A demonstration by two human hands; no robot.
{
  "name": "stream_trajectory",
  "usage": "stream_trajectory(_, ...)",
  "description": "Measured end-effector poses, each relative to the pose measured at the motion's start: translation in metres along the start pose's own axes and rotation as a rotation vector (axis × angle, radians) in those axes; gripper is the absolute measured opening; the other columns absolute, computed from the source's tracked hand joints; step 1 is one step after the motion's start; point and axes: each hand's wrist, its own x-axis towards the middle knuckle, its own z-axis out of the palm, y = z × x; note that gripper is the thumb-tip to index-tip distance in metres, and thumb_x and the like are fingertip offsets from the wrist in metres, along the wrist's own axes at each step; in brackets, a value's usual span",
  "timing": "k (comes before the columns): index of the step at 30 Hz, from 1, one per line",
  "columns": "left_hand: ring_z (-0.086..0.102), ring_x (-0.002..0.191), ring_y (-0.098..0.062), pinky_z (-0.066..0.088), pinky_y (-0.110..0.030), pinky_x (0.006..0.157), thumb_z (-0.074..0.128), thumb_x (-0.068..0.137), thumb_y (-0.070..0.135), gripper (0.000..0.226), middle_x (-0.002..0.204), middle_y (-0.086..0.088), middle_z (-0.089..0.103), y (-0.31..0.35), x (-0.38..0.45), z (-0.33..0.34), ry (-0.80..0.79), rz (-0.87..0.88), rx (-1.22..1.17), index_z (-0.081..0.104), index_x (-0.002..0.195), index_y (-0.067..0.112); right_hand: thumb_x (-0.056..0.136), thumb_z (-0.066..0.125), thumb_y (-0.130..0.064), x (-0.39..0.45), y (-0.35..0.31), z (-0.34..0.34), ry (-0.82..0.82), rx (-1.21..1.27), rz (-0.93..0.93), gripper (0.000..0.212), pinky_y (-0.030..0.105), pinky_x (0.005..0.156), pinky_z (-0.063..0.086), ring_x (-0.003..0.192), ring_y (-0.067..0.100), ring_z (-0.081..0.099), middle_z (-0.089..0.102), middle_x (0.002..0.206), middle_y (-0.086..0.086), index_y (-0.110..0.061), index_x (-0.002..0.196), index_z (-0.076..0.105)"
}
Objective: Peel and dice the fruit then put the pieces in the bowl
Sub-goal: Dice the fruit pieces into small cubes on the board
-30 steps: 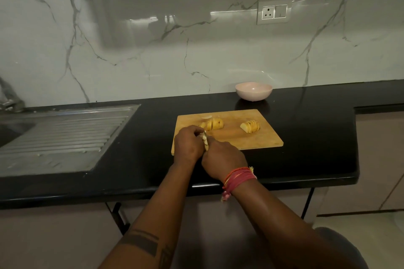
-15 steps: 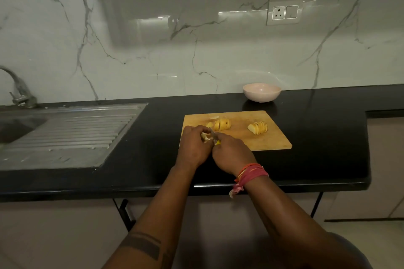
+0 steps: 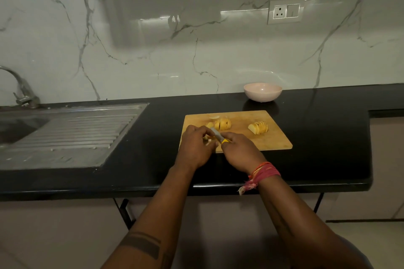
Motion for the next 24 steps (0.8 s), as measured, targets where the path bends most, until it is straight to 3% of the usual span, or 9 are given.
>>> stream_trajectory(3,0.056,0.097,-0.015,0.052,-0.030,0.082,0.074,0.091,0.024,0.010,0.112,0.000,0.052,-0.001,0.005,0.002,0.090,-0.036,0.102,0.068,0.098,0.026,0.101,0.045,-0.023,-0.002,-0.002,0.000,-0.012,-0.022,0.015,0.045,0.024,0.057,0.040,0.077,0.010,0.061,0.068,0.116,0.001,-0.031,0.144,0.053)
stream_trajectory(7,0.056,0.095,-0.018,0.053,-0.032,0.078,0.071,0.094,0.024,0.010,0.109,-0.003,0.053,-0.003,0.012,0.003,0.178,-0.092,0.194,0.065,0.100,0.020,0.100,0.045,-0.024,-0.001,-0.003,0.001,0.004,-0.040,0.033,0.046,0.025,0.061,0.041,0.086,0.014,0.061,0.065,0.125,0.003,-0.029,0.146,0.052)
stream_trajectory(12,0.057,0.083,-0.014,0.047,-0.025,0.064,0.071,0.094,0.019,0.008,0.099,-0.001,0.058,-0.004,0.017,0.004,0.223,-0.121,0.170,0.063,0.094,0.020,0.097,0.046,-0.026,0.005,-0.011,0.007,0.008,-0.171,0.064,0.051,0.032,0.089,0.049,0.113,0.025,0.060,0.059,0.138,0.006,-0.027,0.148,0.049)
stream_trajectory(17,0.058,0.080,-0.012,0.042,-0.021,0.060,0.067,0.095,0.016,0.004,0.100,-0.001,0.058,-0.008,0.019,0.003,0.227,-0.152,0.134,0.065,0.096,0.019,0.097,0.047,-0.026,-0.002,-0.012,0.008,-0.022,-0.194,0.001,0.051,0.029,0.077,0.050,0.093,0.016,0.063,0.062,0.134,0.000,-0.036,0.148,0.048)
stream_trajectory(24,0.058,0.084,-0.013,0.037,-0.017,0.057,0.061,0.098,0.010,0.013,0.107,-0.004,0.059,-0.006,0.016,0.003,0.230,-0.131,0.150,0.069,0.107,0.015,0.099,0.046,-0.027,-0.001,-0.013,0.007,-0.008,-0.204,0.010,0.049,0.028,0.077,0.046,0.103,0.021,0.063,0.062,0.134,0.004,-0.029,0.149,0.047)
